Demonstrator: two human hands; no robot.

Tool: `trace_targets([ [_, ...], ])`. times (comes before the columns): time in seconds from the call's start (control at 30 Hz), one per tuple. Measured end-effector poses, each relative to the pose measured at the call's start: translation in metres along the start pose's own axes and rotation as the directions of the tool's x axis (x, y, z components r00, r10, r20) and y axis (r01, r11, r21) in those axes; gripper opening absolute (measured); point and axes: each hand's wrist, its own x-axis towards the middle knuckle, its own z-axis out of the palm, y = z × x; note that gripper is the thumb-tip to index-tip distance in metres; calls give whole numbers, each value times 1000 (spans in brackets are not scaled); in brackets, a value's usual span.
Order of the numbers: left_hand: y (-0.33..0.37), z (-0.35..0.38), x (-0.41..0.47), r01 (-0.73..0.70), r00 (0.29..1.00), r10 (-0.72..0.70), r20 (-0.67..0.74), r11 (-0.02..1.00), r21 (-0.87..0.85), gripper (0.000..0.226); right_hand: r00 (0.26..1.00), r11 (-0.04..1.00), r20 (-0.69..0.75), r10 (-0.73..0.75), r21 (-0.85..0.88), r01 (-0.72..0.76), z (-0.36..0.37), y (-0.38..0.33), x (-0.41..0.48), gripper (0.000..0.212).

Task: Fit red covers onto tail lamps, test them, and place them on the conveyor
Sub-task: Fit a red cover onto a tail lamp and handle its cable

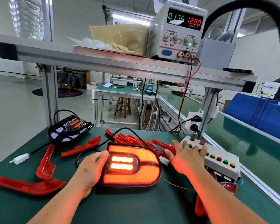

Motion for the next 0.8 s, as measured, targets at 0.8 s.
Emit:
trace_targets([
  [0.8,-6,-4,5,-3,998,2,59,1000,19,41,991,996,101,-89,-3,90,-2,8,0,81],
])
